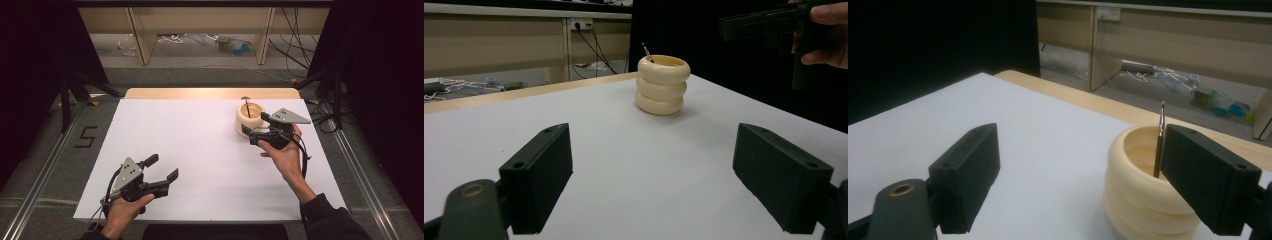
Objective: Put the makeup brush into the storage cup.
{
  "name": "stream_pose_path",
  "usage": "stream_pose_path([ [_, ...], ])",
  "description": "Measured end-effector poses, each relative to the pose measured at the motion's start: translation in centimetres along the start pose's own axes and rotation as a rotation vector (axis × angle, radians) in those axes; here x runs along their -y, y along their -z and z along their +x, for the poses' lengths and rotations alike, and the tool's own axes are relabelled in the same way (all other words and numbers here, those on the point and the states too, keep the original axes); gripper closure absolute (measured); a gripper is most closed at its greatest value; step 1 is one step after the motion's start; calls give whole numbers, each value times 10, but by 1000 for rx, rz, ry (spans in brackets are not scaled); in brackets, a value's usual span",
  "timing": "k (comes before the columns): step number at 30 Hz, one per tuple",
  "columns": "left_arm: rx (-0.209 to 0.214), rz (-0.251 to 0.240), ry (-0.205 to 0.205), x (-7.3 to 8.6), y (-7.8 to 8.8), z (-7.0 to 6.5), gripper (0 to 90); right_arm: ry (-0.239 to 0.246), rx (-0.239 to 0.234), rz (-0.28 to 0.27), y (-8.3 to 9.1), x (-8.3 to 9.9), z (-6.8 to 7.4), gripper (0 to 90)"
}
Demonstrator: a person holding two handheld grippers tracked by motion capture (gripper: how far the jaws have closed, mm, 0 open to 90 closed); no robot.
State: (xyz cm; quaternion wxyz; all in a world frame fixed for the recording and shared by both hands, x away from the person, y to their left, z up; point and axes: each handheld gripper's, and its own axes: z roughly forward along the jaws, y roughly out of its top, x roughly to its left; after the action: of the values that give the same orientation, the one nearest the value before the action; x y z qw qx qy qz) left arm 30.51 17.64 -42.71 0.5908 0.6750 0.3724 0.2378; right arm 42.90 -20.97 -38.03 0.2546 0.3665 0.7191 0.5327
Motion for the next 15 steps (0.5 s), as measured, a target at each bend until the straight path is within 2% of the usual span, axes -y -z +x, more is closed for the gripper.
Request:
stream_pose_path([
  [4, -1, 0, 3, 0, 0, 0, 159, -9, -20, -4, 5, 3, 5, 173],
  [5, -1, -1, 2, 0, 0, 0, 159, 9, -19, -21, 5, 5, 6, 172],
  [8, -1, -1, 2, 0, 0, 0, 159, 19, -29, 2, 7, 7, 10, 162],
  [11, -2, 0, 3, 0, 0, 1, 159, 15, -47, -13, 9, 7, 14, 159],
  [12, -2, 0, 3, 0, 0, 1, 159, 33, -49, -9, 10, 7, 15, 159],
  [15, -3, -2, 4, 0, 0, 0, 159, 24, -53, -27, 11, 9, 19, 160],
])
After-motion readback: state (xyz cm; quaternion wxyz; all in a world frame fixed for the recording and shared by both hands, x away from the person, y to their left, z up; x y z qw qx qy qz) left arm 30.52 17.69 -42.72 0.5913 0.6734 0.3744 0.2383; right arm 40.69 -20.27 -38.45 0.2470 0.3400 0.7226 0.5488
